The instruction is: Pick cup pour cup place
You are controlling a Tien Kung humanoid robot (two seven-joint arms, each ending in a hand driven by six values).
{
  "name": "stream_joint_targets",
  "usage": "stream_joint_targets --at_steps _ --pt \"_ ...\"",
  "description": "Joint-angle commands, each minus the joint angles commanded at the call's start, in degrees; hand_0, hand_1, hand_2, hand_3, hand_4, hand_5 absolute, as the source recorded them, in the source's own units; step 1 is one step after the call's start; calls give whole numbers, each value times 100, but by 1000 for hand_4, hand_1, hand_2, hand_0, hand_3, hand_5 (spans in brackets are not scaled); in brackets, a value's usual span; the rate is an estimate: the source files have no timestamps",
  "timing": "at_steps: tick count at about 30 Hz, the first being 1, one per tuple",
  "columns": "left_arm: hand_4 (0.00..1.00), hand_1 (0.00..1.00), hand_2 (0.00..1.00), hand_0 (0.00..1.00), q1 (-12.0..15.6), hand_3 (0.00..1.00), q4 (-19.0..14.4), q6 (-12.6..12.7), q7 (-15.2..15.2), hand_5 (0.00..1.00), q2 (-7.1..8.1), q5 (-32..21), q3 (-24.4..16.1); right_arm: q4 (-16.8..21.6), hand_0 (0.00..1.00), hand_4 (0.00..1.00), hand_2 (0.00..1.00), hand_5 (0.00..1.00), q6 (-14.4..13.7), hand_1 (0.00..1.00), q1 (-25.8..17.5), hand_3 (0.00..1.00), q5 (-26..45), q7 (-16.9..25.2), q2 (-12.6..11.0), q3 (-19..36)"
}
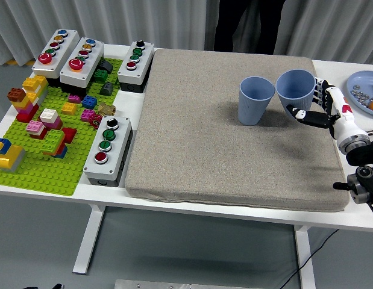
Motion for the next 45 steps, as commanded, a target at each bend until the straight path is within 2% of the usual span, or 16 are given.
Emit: stream_joint_targets --at_steps 14,31,45 --pt "506 786 853 775 -30 736 0 -2 -7 968 8 -12 15 -25 819 652 601 103 -96 709 182 617 -300 35 -60 -41" --pt "505 787 852 774 -66 733 0 -1 -4 966 7 11 2 -221 818 651 596 106 -274 708 453 613 -1255 119 102 -201" --pt "507 787 853 774 -96 734 0 -3 -7 962 8 5 21 -330 816 647 594 105 -399 707 503 610 -1894 199 170 -281"
